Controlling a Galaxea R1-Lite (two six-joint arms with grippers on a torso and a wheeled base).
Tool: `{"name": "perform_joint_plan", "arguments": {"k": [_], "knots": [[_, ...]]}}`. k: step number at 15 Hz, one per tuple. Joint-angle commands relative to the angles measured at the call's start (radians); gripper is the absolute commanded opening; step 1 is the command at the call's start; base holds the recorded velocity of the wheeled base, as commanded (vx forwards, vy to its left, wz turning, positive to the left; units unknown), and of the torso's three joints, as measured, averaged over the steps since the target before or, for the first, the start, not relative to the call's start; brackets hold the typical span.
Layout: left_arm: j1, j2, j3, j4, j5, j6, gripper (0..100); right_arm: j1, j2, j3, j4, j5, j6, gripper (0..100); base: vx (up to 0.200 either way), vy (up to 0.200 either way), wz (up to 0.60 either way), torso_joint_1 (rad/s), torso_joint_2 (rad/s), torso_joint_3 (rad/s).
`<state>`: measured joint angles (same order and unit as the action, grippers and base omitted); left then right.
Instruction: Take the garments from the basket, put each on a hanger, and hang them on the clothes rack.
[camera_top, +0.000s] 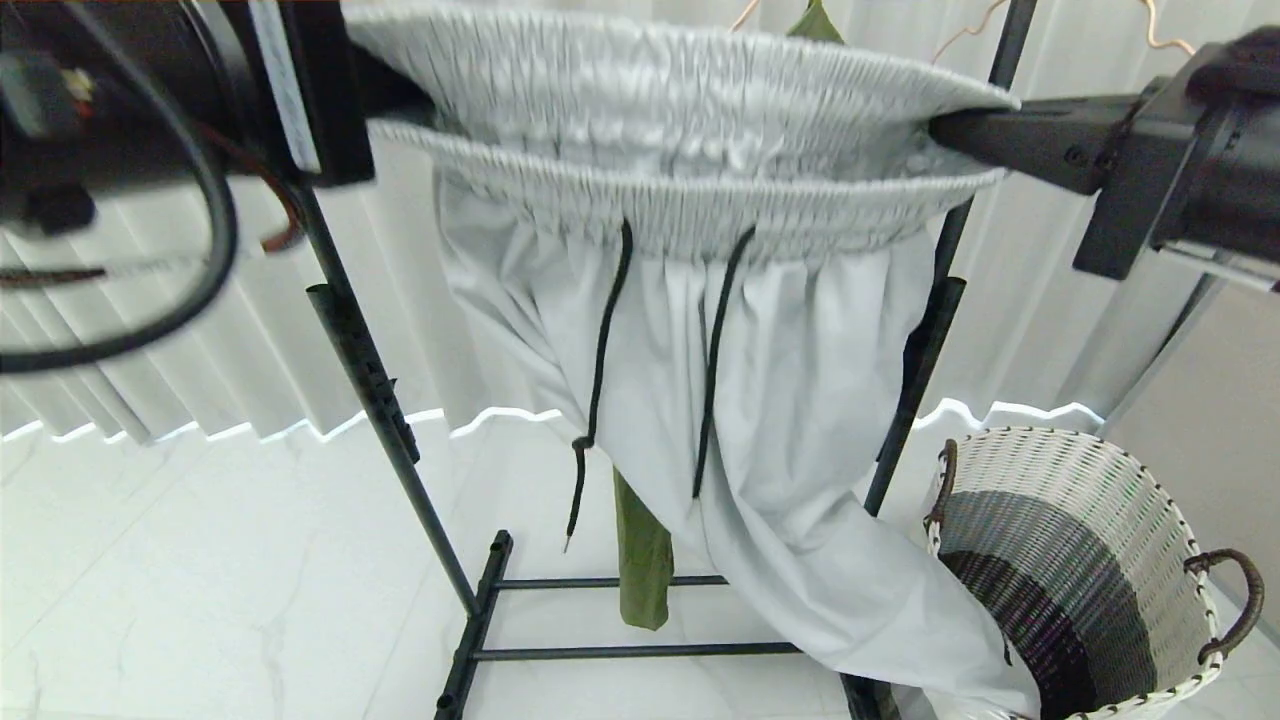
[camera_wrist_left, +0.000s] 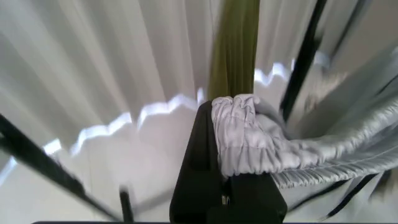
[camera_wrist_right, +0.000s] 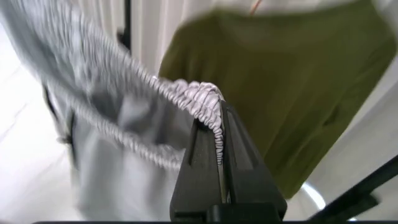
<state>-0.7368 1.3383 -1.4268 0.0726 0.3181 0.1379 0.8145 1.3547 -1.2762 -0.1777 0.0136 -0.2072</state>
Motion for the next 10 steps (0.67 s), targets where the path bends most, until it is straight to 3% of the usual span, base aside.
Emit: {"name": "perform_joint_plan", "arguments": {"k": [1,6,9,10], "knots": [[0.007,0.045,-0.225,0.069,0.001,0.062,0,-0.003,0.034,-0.08,0.007,0.0,-0.003,0,0.0,0.0,0.0,0.0,0.0,0.0],[-0.029,0.015,-0.32,0.194,0.003,0.114,0,-0.003,0.034,-0.147,0.032,0.0,-0.037,0,0.0,0.0,0.0,0.0,0.0,0.0],[-0.095,-0.019,-0.258,0.259,0.016,0.12,0,-0.005,0.015,-0.152,0.073,-0.001,-0.038,0,0.0,0.0,0.0,0.0,0.0,0.0],[-0.138,-0.019,-0.221,0.257,0.055,0.132,0,-0.011,0.007,-0.152,0.092,-0.009,-0.046,0,0.0,0.0,0.0,0.0,0.0,0.0]]}}
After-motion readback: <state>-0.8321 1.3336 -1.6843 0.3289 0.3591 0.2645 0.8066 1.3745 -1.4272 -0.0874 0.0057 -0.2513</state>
